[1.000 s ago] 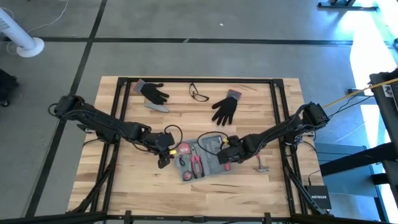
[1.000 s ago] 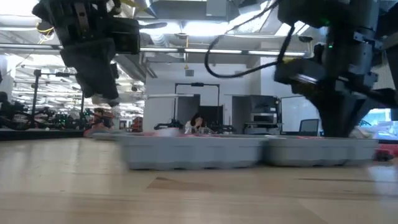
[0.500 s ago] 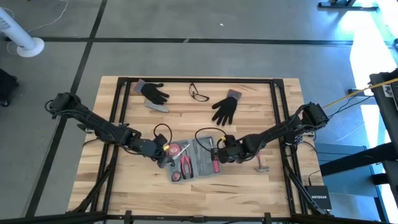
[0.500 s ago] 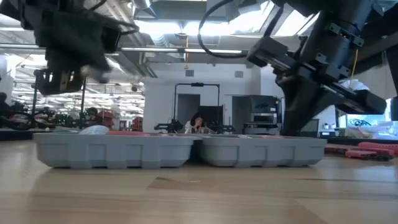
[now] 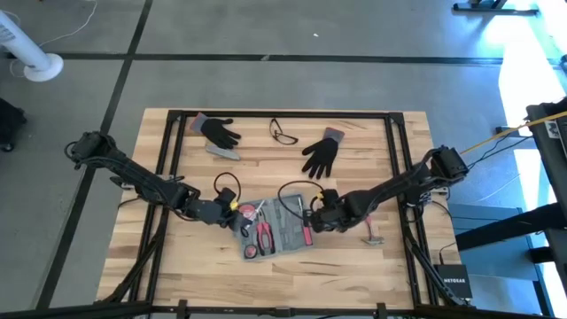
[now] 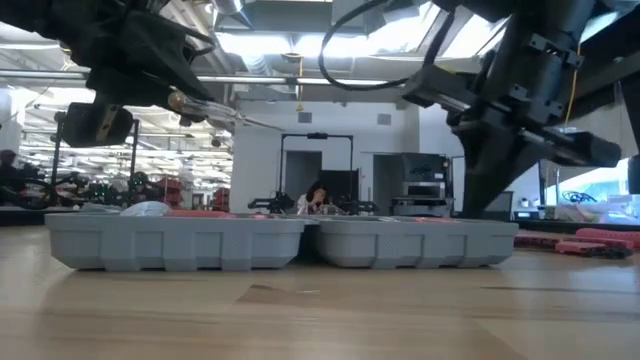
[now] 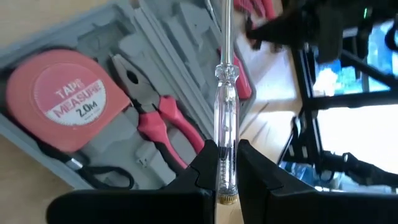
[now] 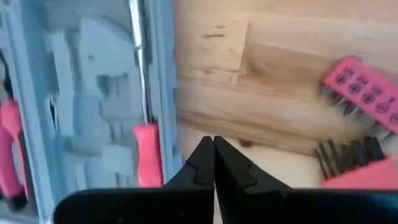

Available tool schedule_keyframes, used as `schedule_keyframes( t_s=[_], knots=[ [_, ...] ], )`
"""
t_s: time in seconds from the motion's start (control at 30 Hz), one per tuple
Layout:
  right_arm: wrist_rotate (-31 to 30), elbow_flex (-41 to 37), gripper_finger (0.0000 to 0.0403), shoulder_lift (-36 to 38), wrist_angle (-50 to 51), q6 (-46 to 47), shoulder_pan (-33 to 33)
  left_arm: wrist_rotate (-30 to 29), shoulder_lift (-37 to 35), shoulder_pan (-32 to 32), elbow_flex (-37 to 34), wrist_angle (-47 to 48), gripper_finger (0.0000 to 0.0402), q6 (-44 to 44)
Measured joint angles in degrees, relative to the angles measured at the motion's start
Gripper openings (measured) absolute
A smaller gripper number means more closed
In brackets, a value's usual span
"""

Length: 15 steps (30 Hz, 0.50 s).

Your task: Prefit tool cases

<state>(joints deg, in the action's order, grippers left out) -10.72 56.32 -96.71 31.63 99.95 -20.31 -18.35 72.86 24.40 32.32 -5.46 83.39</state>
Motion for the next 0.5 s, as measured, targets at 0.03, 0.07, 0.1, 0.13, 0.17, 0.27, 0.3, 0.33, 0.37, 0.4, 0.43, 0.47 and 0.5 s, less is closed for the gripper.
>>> schedule_keyframes(
  t_s=[0.03,0.07,0.1,0.13,0.17,0.27,0.3,0.33,0.37,0.4,0.43,0.47,0.5],
  knots=[
    [0.75,0.01,0.0,0.0,-0.07,-0.03,-0.47,-0.78,0.0,-0.02,0.0,-0.03,0.0025,0.32],
    [1.44,0.01,0.0,-0.04,-0.23,0.19,-1.07,-1.48,0.0,-0.04,0.0,-0.03,0.0025,0.69],
    [1.8,0.05,0.0,-0.64,-0.99,0.69,-1.84,-2.09,0.0,-0.06,0.0,0.0,0.0025,1.35],
    [2.06,0.1,0.0,-1.37,-2.07,1.61,-2.63,-2.61,0.0,-0.06,0.0,0.12,0.0025,1.81],
    [2.42,0.1,0.0,-2.2,-2.67,2.44,-3.38,-3.12,0.0,-0.06,0.0,0.3,0.0025,2.53],
    [2.9,0.01,0.0,-4.12,-5.37,5.12,-4.68,-5.25,0.02,-0.04,0.0,1.65,0.0025,6.37],
    [3.04,0.03,0.0,-4.52,-6.77,5.96,-4.72,-5.82,0.02,-0.02,0.0,2.91,0.0025,8.16],
    [2.91,0.03,0.0,-4.67,-8.11,6.16,-4.68,-6.44,0.02,0.02,0.0,4.15,0.0025,10.33],
    [2.82,0.03,0.0,-4.79,-8.99,6.19,-4.54,-7.26,0.04,0.15,0.0,5.25,0.0025,12.27],
    [2.59,0.03,0.0,-4.81,-9.57,6.3,-4.42,-8.41,0.04,0.43,-0.02,6.61,0.0025,14.42],
    [2.2,0.03,0.0,-4.83,-10.4,6.31,-4.4,-9.85,0.04,0.76,-0.02,7.73,0.0025,17.15],
    [1.95,0.04,0.0,-4.87,-11.25,6.32,-4.39,-11.32,0.04,1.07,-0.03,8.58,0.0025,20.49],
    [1.65,0.06,0.0,-4.92,-11.89,6.32,-4.25,-12.84,0.04,1.29,-0.09,9.08,0.0025,23.34]
  ],
)
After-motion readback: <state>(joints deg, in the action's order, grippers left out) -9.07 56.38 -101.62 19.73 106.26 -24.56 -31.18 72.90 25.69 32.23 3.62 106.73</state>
